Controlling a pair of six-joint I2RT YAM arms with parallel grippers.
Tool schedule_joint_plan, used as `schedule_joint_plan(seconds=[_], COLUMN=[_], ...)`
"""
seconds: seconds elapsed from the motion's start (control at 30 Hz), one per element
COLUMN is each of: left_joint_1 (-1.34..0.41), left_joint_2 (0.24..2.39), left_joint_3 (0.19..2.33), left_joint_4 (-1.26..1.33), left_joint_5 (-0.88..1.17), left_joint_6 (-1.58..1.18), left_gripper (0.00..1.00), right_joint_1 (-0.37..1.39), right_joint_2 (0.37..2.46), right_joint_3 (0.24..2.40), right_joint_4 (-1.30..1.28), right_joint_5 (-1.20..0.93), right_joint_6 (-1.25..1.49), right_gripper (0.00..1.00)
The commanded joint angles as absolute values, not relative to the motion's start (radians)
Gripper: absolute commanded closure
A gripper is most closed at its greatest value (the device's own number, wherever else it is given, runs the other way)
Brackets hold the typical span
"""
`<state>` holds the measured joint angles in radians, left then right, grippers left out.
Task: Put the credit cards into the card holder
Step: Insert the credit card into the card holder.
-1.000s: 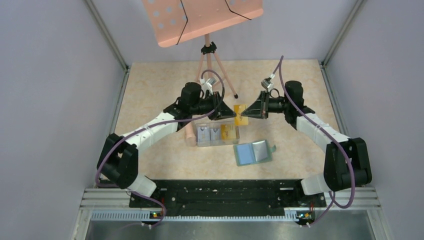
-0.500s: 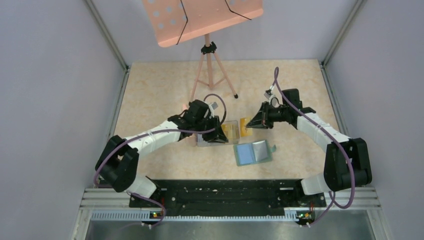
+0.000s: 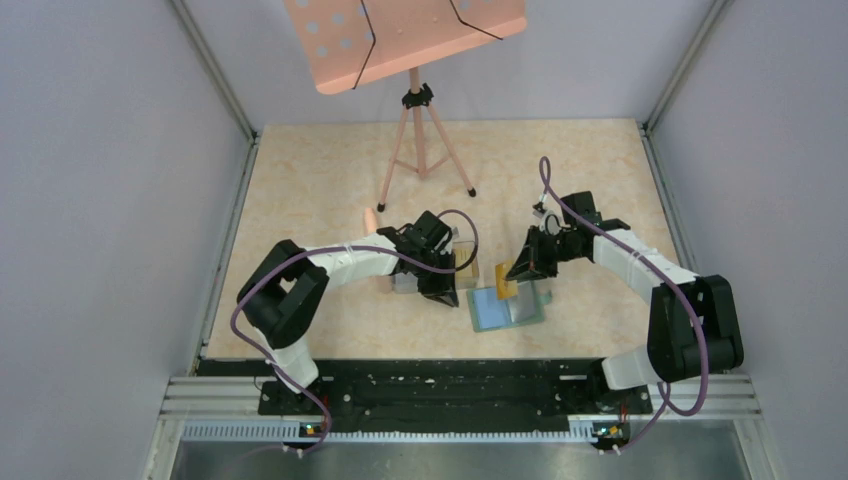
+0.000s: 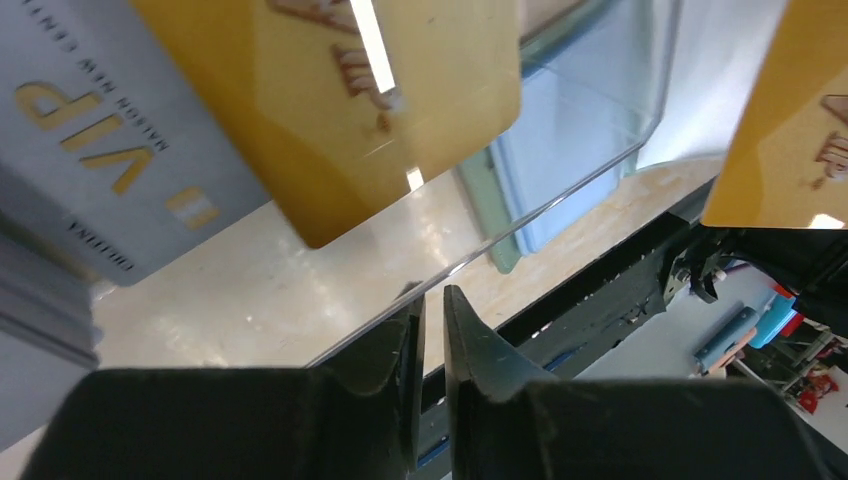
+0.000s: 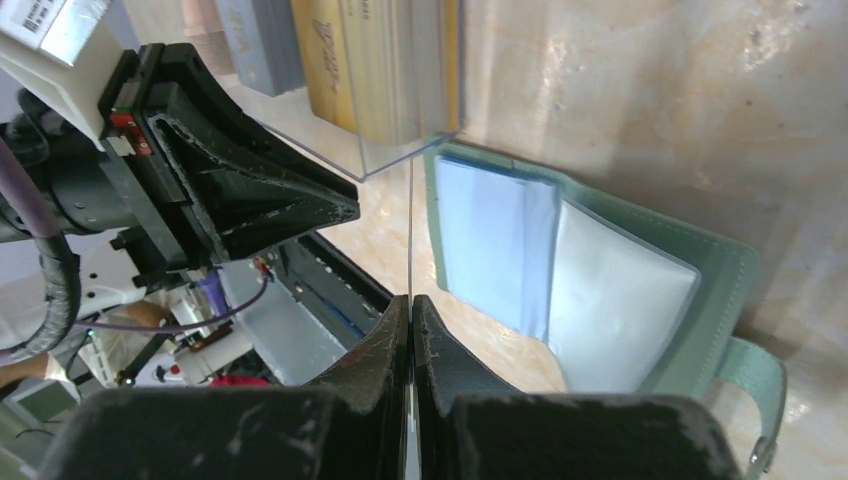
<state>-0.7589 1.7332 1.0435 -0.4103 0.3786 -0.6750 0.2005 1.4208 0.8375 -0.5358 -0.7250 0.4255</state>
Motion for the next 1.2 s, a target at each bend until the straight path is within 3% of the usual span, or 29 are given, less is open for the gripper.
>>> schedule_joint_plan(seconds=[0.0,0.47,0.9,1.17], left_joint_1=[-0.758,-0.74,-0.76,-0.797], left_joint_2=[1.794,1.933,1.846,1.854], left_joint_3=[1.138,1.322,1.217,1.192], left_joint_4=[-0.409,-0.501,-0.485,-0.485], left_joint_5=[0.34,0.268,0.329,0.343], left_joint_6=[-0.639,-0.613,-0.619,-0.632], left_gripper=[0.83,0.84,0.76,0.76], right_joint_1=[0.196,0.196,0.196,0.196], right_joint_2=[1.426,1.465,1.503,1.523], right_joint_3=[0.824,0.806,0.793,0.774], right_joint_4=[-0.584,-0.593,-0.542,-0.51], right_joint_5=[-0.655,-0.575,-0.57,-0.614], right_joint_6=[0.363,0.3,0.272,0.274], right_gripper=[1.0,1.0,1.0,1.0])
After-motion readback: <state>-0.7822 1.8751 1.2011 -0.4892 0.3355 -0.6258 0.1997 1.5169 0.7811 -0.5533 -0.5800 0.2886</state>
